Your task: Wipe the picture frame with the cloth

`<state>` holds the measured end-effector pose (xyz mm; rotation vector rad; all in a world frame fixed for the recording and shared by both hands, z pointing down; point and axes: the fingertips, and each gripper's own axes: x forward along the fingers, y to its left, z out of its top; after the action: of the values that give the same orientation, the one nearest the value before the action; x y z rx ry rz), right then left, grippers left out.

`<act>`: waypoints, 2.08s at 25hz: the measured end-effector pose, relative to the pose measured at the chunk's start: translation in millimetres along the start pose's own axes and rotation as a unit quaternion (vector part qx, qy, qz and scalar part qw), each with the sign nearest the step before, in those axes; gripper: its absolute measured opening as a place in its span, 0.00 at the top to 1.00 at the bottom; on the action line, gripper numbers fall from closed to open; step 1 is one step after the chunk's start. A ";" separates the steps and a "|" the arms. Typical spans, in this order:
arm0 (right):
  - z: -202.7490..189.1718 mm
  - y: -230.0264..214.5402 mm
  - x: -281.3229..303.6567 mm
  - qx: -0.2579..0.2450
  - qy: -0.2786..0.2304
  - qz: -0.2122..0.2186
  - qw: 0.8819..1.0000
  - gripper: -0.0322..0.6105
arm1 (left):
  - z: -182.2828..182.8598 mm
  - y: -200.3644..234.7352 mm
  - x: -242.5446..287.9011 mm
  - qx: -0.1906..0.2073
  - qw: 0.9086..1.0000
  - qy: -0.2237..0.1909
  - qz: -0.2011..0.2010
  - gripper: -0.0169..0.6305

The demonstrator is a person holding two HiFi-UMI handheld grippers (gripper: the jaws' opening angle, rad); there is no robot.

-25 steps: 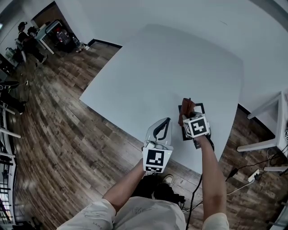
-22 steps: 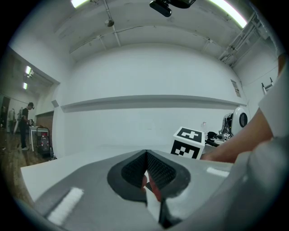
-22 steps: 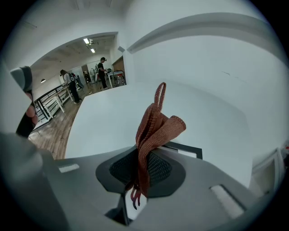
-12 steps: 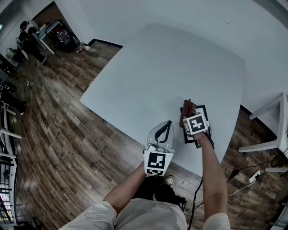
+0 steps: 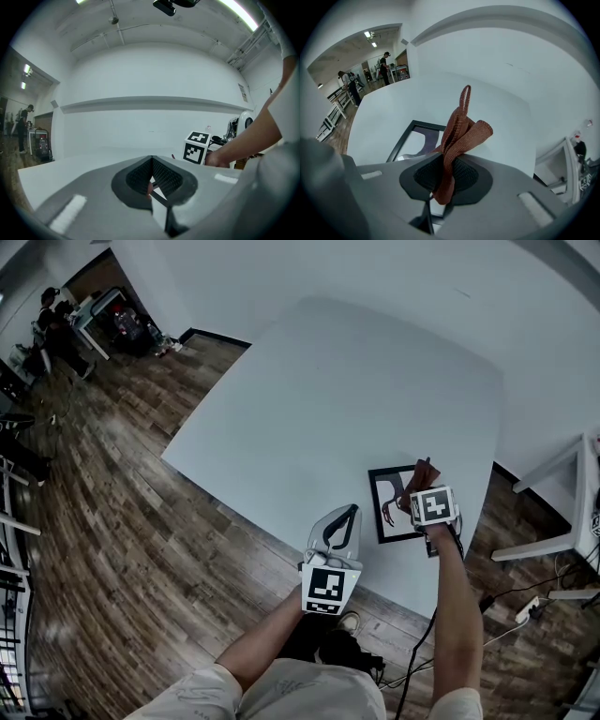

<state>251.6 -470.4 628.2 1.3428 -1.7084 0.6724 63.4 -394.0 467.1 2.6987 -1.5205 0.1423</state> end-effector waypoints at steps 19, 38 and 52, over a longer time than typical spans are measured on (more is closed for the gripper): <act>49.9 85.2 -30.6 -0.023 -0.055 0.107 0.992 0.83 | 9.4 7.3 -3.3 -0.001 1.000 -0.009 0.012 0.97; -22.1 16.7 -12.4 0.032 -0.004 0.024 0.999 0.83 | 12.0 -6.6 0.9 -0.002 1.000 -0.010 0.000 0.97; -28.5 -8.8 -33.4 0.079 -0.032 0.016 0.996 0.83 | 12.9 -12.3 -0.2 -0.002 1.000 -0.014 -0.004 0.97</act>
<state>270.5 -432.8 613.1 1.4617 -1.7612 0.8043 74.6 -388.5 454.4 2.7148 -1.5151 0.1007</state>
